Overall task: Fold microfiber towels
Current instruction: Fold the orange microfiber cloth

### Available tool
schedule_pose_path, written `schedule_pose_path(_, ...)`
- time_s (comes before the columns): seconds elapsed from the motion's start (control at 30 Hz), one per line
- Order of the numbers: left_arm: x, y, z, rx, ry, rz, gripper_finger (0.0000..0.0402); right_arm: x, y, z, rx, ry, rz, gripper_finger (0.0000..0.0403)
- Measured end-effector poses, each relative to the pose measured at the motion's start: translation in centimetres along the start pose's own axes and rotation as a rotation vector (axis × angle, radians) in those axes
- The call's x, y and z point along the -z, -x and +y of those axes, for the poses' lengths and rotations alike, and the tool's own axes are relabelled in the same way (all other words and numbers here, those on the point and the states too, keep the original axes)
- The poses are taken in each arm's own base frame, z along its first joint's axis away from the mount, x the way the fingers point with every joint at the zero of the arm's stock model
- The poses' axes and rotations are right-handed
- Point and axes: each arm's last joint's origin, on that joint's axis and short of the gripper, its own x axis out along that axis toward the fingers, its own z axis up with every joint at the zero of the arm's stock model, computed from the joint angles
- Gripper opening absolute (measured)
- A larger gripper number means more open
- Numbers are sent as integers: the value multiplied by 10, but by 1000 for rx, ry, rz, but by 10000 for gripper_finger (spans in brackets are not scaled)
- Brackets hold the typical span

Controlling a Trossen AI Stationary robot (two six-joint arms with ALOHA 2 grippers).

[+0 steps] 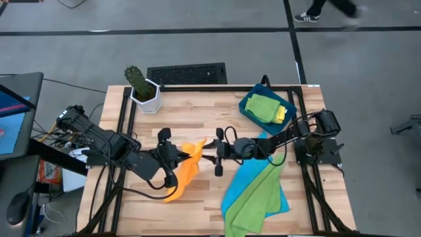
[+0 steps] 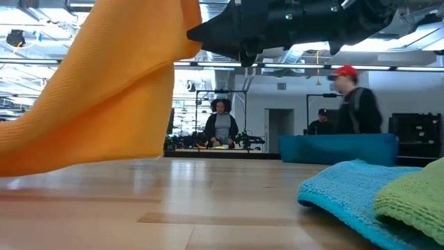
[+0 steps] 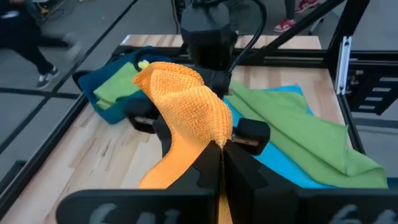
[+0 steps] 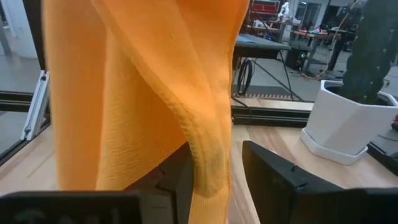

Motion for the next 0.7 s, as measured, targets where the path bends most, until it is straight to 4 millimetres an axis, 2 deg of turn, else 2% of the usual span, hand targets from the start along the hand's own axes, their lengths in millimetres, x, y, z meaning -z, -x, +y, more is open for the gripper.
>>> schedule_pose_path(0.17,-1,0,0,6,-3,-6,0,0,0,0,2,4,-2,145)
schedule_pose_path(0.23,-1,0,0,7,-3,-6,0,0,0,0,4,12,-1,110)
schedule_pose_path(0.33,-1,0,0,7,-3,-6,0,0,0,0,11,20,0,25)
schedule_pose_path(0.43,0,0,0,6,-5,-2,0,0,2,0,47,8,24,12)
schedule_pose_path(0.57,3,0,1,-21,-29,23,0,-12,19,7,60,-17,152,8)
schedule_pose_path(0.7,13,-6,5,-130,-22,35,7,-24,53,24,86,-25,327,8)
